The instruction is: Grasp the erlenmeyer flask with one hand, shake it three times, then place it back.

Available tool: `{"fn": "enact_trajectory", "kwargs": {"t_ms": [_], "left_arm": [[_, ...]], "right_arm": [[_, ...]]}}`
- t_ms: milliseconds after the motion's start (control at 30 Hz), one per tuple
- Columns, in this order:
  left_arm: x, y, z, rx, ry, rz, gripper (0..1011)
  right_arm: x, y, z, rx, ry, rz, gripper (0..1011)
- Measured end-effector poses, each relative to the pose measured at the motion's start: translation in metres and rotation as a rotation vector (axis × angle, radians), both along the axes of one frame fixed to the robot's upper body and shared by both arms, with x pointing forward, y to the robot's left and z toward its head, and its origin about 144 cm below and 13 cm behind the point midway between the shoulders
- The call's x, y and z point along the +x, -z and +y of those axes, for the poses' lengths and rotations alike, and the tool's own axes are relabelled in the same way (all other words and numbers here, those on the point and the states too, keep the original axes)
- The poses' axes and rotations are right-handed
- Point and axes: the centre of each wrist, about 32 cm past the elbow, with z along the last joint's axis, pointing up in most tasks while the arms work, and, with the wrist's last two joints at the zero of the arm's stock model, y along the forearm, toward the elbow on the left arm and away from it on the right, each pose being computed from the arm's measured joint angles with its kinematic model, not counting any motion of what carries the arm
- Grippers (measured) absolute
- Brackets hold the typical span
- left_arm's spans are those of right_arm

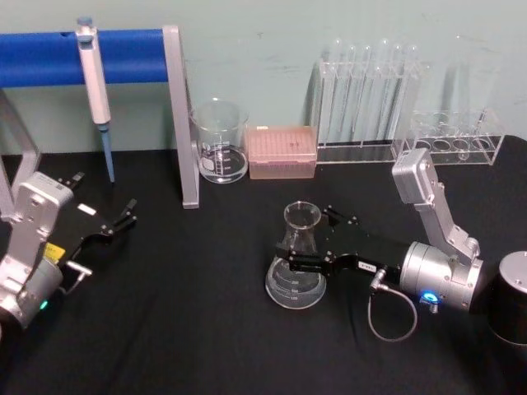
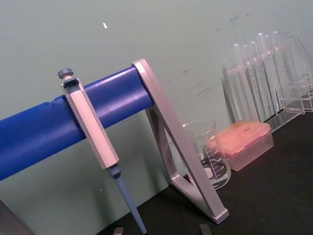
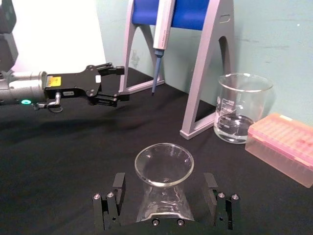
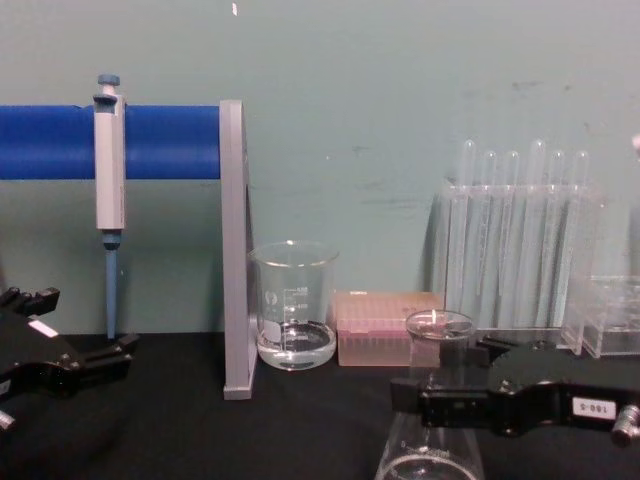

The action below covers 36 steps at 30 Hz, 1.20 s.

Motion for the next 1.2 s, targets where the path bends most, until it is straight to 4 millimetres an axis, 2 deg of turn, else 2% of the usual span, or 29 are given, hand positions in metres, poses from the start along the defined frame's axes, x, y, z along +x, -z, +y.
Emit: {"fn": "enact_trajectory", "kwargs": {"t_ms": [333,767,1200], "left_arm": [[0.0,0.0,0.0,0.0,0.0,0.0,1001],[0.0,0.0,0.0,0.0,0.0,0.0,1001],[0.0,0.0,0.0,0.0,0.0,0.0,1001]], "right_arm": [[-0.002,-0.005,-0.009,-0.019,-0.038,0.019,1003],[-0.018,-0.012,-0.03,-0.052,-0.001,0.049,1003],[-0.019,-0.028,-0.06,-0.085,0.145,0.005,1003]]}}
